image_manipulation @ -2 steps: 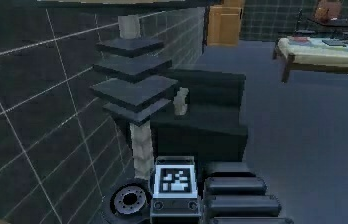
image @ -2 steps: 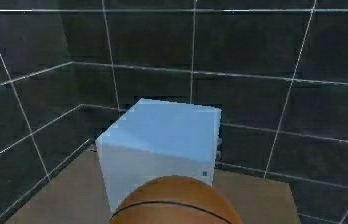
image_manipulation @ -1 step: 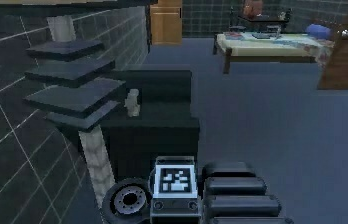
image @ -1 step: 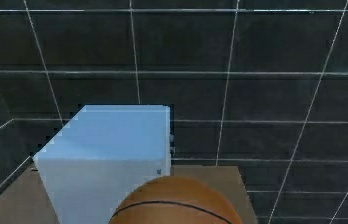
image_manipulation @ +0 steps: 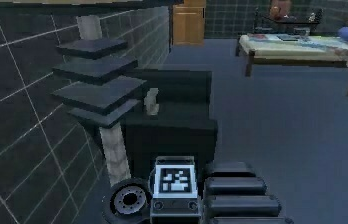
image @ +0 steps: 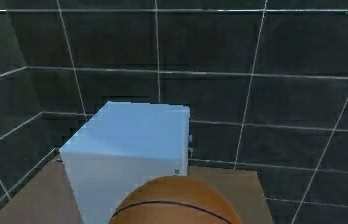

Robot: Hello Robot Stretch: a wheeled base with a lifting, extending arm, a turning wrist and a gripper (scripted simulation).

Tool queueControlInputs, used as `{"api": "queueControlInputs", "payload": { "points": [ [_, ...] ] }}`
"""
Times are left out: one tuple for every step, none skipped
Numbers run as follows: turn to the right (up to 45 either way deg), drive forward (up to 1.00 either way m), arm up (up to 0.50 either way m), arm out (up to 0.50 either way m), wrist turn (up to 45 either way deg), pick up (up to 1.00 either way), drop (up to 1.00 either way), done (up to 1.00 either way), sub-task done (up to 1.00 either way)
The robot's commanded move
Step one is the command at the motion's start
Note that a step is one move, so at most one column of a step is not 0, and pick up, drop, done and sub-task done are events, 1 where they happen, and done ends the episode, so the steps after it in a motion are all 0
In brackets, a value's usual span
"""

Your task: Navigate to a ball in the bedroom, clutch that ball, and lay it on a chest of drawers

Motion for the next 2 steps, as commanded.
{"api": "queueControlInputs", "payload": {
  "points": [
    [3.0, 0.0, 0.0, 0.0, 0.0, 0.0, 0.0, 0.0, 0.0],
    [45.0, 0.0, 0.0, 0.0, 0.0, 0.0, 0.0, 0.0, 0.0]
  ]
}}
